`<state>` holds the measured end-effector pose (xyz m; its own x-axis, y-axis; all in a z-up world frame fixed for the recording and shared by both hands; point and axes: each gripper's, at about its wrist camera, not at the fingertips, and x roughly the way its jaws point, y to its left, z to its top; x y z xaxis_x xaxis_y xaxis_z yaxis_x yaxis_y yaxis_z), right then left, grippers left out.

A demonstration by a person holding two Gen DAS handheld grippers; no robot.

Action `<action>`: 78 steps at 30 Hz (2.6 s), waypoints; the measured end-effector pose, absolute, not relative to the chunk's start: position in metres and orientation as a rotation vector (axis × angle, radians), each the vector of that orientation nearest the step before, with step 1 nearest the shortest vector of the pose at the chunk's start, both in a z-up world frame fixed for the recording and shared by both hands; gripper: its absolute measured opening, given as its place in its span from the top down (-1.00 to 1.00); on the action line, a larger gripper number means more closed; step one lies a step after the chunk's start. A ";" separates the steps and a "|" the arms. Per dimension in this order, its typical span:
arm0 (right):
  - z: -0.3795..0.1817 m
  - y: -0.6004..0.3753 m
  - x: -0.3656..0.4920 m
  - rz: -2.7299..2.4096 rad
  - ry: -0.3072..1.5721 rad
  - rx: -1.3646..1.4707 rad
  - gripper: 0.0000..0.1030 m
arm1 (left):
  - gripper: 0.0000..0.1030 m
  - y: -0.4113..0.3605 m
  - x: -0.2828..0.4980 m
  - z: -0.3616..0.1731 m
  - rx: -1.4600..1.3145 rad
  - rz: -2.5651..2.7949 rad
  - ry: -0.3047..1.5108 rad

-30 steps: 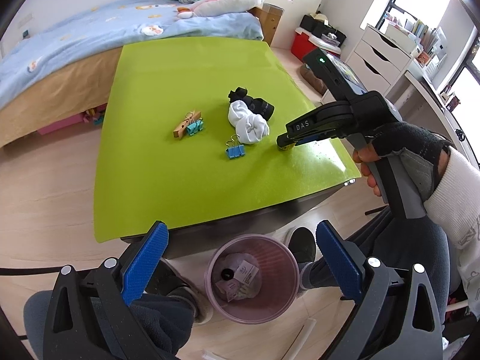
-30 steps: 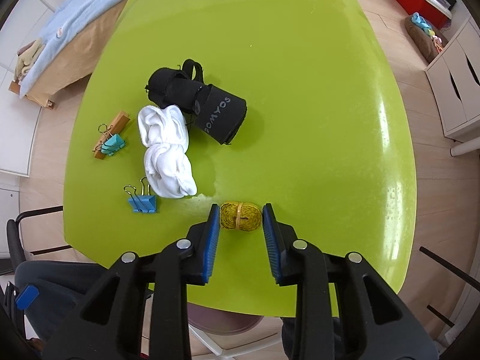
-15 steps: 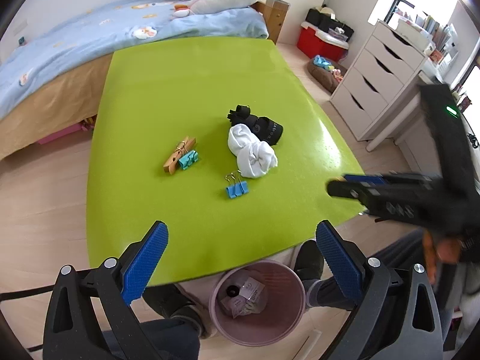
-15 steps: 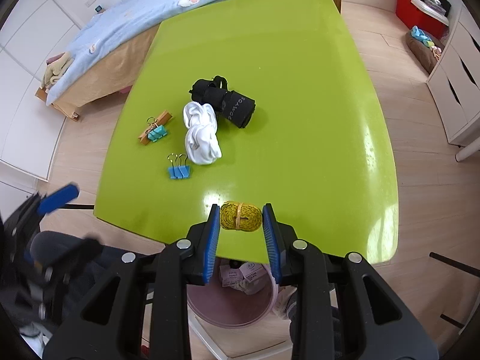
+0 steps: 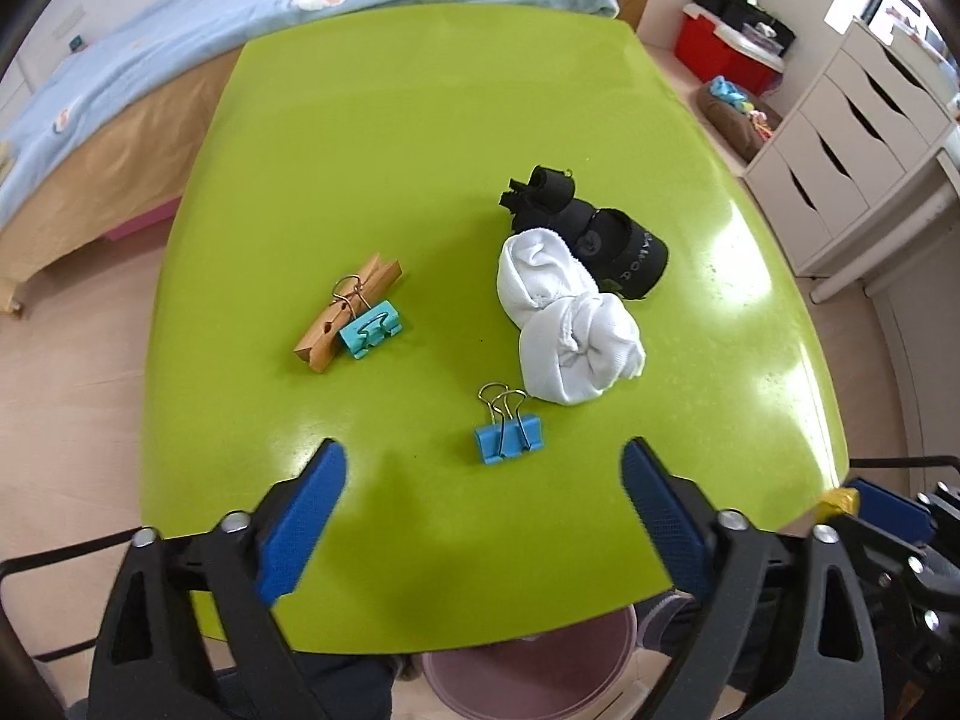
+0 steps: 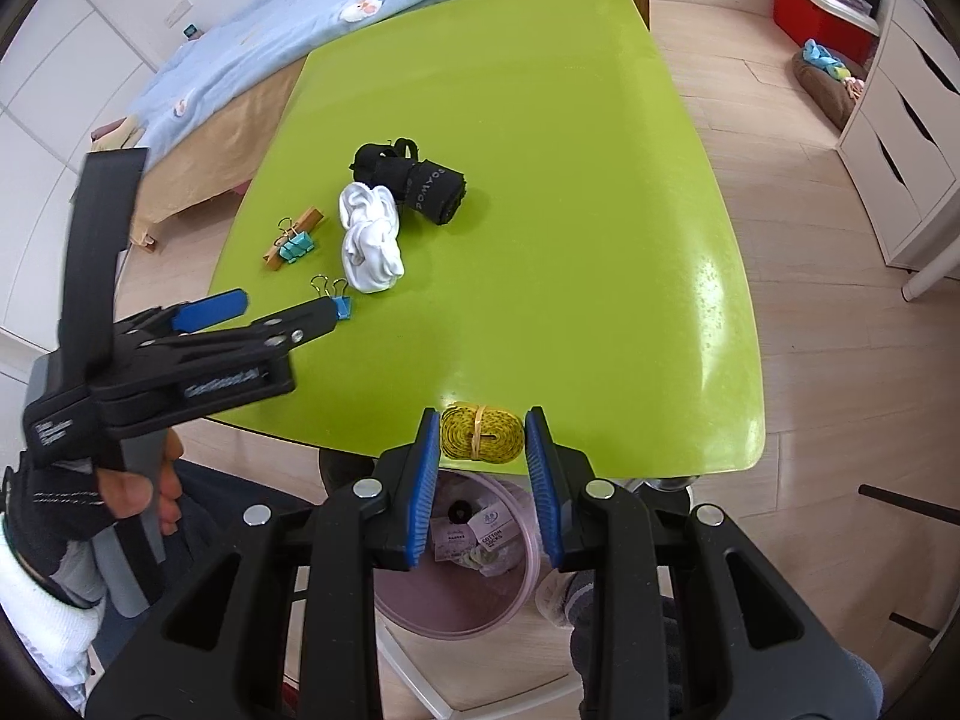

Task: Collect trash
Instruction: 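Grasp the blue binder clip with the left gripper while the right gripper holds the tape roll, then drop the tape roll and binder clip into the wastebasket by opening both grippers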

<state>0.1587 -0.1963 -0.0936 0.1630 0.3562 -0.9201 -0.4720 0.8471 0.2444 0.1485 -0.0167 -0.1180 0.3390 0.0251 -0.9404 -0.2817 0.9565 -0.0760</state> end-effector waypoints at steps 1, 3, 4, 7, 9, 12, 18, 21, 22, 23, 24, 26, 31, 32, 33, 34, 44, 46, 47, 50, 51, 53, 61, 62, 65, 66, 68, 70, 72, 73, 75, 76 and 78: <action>-0.093 -0.198 0.159 0.591 1.277 -0.105 0.45 | -0.59 -0.018 0.150 -0.120 -0.241 0.209 1.213; -0.092 -0.200 0.160 0.590 1.276 -0.100 0.45 | -0.40 -0.019 0.154 -0.124 -0.242 0.222 1.221; -0.092 -0.201 0.160 0.590 1.275 -0.099 0.45 | -0.36 -0.020 0.155 -0.125 -0.242 0.228 1.223; -0.091 -0.202 0.161 0.592 1.273 -0.096 0.45 | -0.22 -0.021 0.159 -0.129 -0.241 0.229 1.233; -0.091 -0.202 0.161 0.594 1.271 -0.097 0.45 | 0.12 -0.021 0.159 -0.132 -0.236 0.232 1.242; -0.092 -0.201 0.160 0.598 1.269 -0.101 0.45 | 0.41 -0.023 0.158 -0.134 -0.240 0.214 1.244; -0.092 -0.200 0.159 0.608 1.265 -0.099 0.45 | 0.49 -0.018 0.153 -0.128 -0.252 0.174 1.221; -0.091 -0.199 0.159 0.613 1.261 -0.098 0.45 | 0.51 -0.015 0.146 -0.119 -0.265 0.154 1.197; -0.090 -0.198 0.158 0.617 1.258 -0.099 0.45 | 0.51 -0.014 0.143 -0.116 -0.264 0.145 1.189; -0.089 -0.198 0.157 0.621 1.255 -0.103 0.45 | 0.51 -0.014 0.140 -0.111 -0.265 0.137 1.179; -0.087 -0.197 0.156 0.624 1.251 -0.106 0.45 | 0.51 -0.014 0.138 -0.108 -0.265 0.129 1.171; -0.084 -0.196 0.152 0.635 1.242 -0.117 0.45 | 0.51 -0.015 0.130 -0.100 -0.254 0.114 1.152; -0.073 -0.192 0.138 0.659 1.215 -0.142 0.45 | 0.51 -0.017 0.104 -0.079 -0.226 0.080 1.109; -0.069 -0.191 0.134 0.667 1.208 -0.148 0.45 | 0.51 -0.018 0.099 -0.075 -0.219 0.072 1.100; -0.067 -0.191 0.130 0.672 1.203 -0.154 0.45 | 0.51 -0.019 0.093 -0.072 -0.215 0.064 1.092; -0.063 -0.190 0.125 0.680 1.195 -0.163 0.45 | 0.51 -0.020 0.086 -0.068 -0.210 0.057 1.085; -0.048 -0.186 0.079 0.750 1.165 -0.206 0.45 | 0.51 -0.023 0.030 -0.045 -0.200 0.009 1.039; -0.049 -0.185 0.071 0.766 1.175 -0.206 0.44 | 0.51 -0.023 0.018 -0.042 -0.189 0.005 1.032; -0.051 -0.184 0.066 0.777 1.181 -0.209 0.44 | 0.51 -0.024 0.012 -0.040 -0.187 0.001 1.028; -0.058 -0.180 0.053 0.807 1.206 -0.220 0.44 | 0.51 -0.023 -0.003 -0.037 -0.198 -0.013 1.021; -0.061 -0.179 0.050 0.816 1.215 -0.220 0.44 | 0.51 -0.022 -0.007 -0.037 -0.197 -0.015 1.019; -0.066 -0.175 0.044 0.828 1.229 -0.227 0.44 | 0.51 -0.022 -0.014 -0.037 -0.189 -0.015 1.020; -0.072 -0.170 0.041 0.838 1.246 -0.210 -0.67 | 0.51 -0.025 -0.025 -0.037 -0.193 -0.042 1.027; -0.070 -0.173 0.042 0.832 1.240 -0.198 -0.72 | 0.51 -0.026 -0.025 -0.037 -0.189 -0.046 1.029; -0.062 -0.184 0.048 0.795 1.226 -0.167 -0.79 | 0.51 -0.034 -0.024 -0.038 -0.179 -0.075 1.038; -0.059 -0.188 0.050 0.783 1.219 -0.154 -0.79 | 0.51 -0.038 -0.024 -0.039 -0.172 -0.088 1.044; -0.052 -0.198 0.054 0.754 1.197 -0.133 -0.81 | 0.51 -0.044 -0.022 -0.040 -0.161 -0.113 1.055; -0.046 -0.208 0.058 0.737 1.181 -0.114 -0.82 | 0.51 -0.052 -0.021 -0.042 -0.154 -0.139 1.067; -0.042 -0.215 0.060 0.725 1.171 -0.100 -0.82 | 0.51 -0.059 -0.018 -0.044 -0.151 -0.163 1.080; -0.041 -0.217 0.061 0.721 1.169 -0.096 -0.83 | 0.50 -0.063 -0.017 -0.045 -0.150 -0.178 1.088; -0.041 -0.222 0.063 0.711 1.166 -0.089 -0.84 | 0.38 -0.069 -0.015 -0.048 -0.145 -0.195 1.099; -0.041 -0.224 0.064 0.708 1.165 -0.084 -0.85 | 0.23 -0.070 -0.014 -0.049 -0.147 -0.202 1.106; -0.042 -0.227 0.064 0.707 1.166 -0.078 -0.87 | -0.53 -0.073 -0.014 -0.052 -0.155 -0.204 1.107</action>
